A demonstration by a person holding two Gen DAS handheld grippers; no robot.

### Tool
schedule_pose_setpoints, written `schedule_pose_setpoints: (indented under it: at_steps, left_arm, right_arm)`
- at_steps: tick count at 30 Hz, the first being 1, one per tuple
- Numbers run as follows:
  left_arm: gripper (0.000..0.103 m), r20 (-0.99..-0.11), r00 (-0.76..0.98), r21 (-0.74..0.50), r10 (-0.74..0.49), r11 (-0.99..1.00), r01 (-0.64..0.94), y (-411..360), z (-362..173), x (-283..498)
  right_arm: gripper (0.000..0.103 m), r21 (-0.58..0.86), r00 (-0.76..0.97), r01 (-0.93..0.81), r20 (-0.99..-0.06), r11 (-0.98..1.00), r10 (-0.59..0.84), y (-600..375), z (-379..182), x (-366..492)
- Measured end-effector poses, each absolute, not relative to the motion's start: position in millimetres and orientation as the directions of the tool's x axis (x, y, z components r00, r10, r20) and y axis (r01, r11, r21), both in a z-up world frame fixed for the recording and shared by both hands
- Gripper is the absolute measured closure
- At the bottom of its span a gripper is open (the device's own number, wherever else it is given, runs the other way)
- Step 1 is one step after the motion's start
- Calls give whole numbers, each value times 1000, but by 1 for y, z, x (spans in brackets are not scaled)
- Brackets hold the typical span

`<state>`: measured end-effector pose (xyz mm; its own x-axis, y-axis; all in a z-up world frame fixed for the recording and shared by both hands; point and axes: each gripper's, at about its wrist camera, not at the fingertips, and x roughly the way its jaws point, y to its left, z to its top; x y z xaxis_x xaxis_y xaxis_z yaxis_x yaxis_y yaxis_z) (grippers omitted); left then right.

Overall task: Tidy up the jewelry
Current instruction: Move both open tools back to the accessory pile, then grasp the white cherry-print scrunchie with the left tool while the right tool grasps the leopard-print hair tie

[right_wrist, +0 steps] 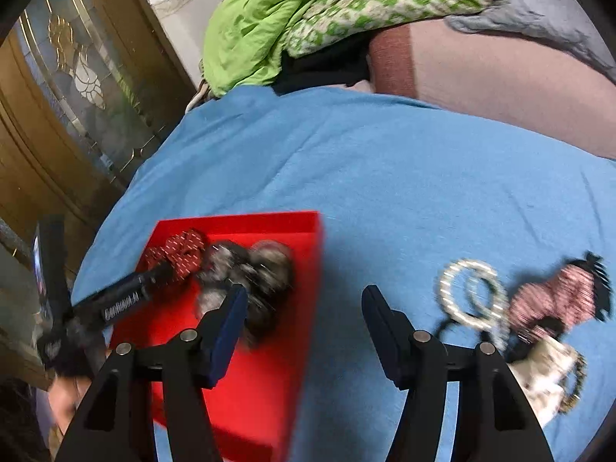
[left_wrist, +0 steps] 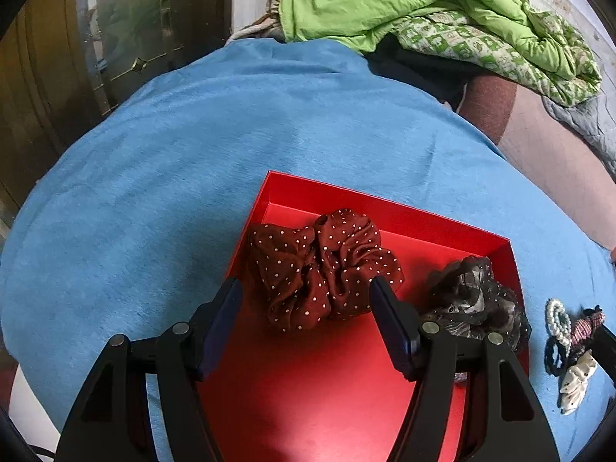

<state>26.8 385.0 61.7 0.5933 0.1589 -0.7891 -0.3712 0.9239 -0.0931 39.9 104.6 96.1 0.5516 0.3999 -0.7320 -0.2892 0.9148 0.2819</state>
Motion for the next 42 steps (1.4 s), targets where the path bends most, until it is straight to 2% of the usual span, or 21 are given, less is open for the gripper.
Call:
schedule_pose_setpoints:
  at_steps: [4,8,13,19,23,27,29,31,38,40,42]
  left_arm:
    - [36,-745,643,-91,178,928,-362,379,73,17]
    - [36,-683,723,-136,101,955,-262,352,93,-1]
    - [36,-632,773,-103,46,984,-143,291,114,-28]
    - [36,-683,720,-137,-124,990,41,199,103,-40]
    - [36,-737,648,-125,-191,981,146,130,82,-26]
    - [36,-767,608,-109,-203,976,188,88,61,-13]
    - [36,-787,578,-124,-215,973,193,77,50,-2]
    - [36,-799,561,-133,-215,974,184,71,42,8]
    - [36,-825,518,-149,-226,971,186,52,23,28]
    - [38,-831,507,-147,-229,969,198,47,17,29]
    - [46,-838,493,-146,-233,967,207,42,11,30]
  right_arm:
    - [32,259,600,-228,-722,939,345,57,103,17]
    - [28,239,624,-131,-735,962,267,-4,96,-7]
    - [28,233,618,-2,-764,973,184,-82,74,-33]
    - [28,274,618,55,-764,960,182,-134,55,-47]
    - [28,295,625,45,-754,955,203,-146,44,-46]
    - [29,271,623,20,-756,962,200,-146,32,-34]
    - [39,262,617,6,-761,965,203,-145,26,-24]
    - [44,264,612,-12,-760,964,216,-144,21,-17]
    - [51,233,599,-76,-767,969,231,-128,8,0]
    - [51,224,604,-83,-764,971,228,-126,6,1]
    - [51,227,604,-87,-762,970,232,-127,5,1]
